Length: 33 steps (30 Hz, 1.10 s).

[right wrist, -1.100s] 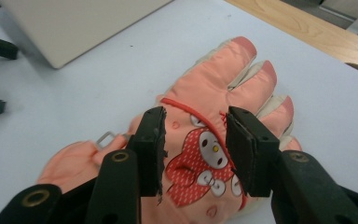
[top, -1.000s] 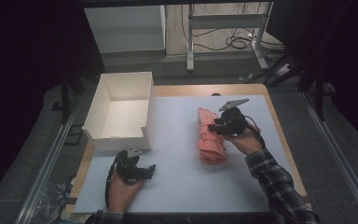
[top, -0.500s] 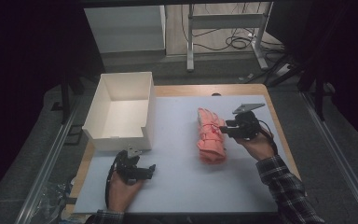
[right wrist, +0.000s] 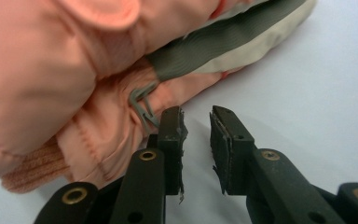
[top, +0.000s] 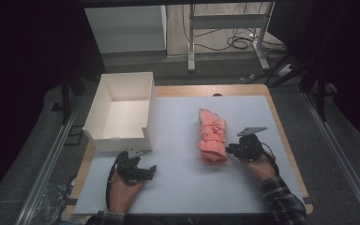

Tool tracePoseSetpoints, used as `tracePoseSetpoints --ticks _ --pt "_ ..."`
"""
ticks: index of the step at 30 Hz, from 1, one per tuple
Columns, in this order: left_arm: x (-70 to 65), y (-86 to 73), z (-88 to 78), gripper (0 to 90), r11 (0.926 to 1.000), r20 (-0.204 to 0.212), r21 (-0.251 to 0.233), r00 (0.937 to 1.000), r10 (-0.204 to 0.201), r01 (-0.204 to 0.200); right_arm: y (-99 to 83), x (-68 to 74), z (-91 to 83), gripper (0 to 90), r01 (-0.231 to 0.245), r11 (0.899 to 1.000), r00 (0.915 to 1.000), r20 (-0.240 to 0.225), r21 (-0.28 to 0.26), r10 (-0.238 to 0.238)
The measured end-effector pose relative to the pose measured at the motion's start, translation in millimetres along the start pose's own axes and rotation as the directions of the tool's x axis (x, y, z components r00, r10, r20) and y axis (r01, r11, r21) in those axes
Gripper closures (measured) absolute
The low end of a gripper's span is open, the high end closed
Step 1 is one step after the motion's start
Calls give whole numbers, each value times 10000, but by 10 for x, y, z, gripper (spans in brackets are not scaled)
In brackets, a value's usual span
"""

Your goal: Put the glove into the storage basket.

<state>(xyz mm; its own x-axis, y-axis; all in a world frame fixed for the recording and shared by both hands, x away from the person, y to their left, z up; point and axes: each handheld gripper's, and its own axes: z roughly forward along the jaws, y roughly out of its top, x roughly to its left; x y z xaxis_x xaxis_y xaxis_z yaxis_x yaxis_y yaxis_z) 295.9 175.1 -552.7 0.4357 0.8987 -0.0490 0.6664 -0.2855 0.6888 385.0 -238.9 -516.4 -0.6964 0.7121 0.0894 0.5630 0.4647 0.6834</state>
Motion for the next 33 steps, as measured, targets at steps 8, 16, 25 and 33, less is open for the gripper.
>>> tracePoseSetpoints --ticks 8,16,25,33 --pt "0 0 0 11 10000 1 0 10000 1 -1 -38 66 48 728 -18 9999 10000 -42 -112 17" --pt "-2 0 2 11 10000 0 -32 10000 -40 40 -26 143 83 714 107 9998 9997 -203 -146 -110" --pt "-2 0 2 11 10000 -1 -26 10000 -35 35 1 237 137 699 264 9995 9991 -317 -182 -269" --pt "-3 0 3 11 10000 0 -28 10000 -45 45 14 307 174 686 404 9989 9984 -386 -241 -414"
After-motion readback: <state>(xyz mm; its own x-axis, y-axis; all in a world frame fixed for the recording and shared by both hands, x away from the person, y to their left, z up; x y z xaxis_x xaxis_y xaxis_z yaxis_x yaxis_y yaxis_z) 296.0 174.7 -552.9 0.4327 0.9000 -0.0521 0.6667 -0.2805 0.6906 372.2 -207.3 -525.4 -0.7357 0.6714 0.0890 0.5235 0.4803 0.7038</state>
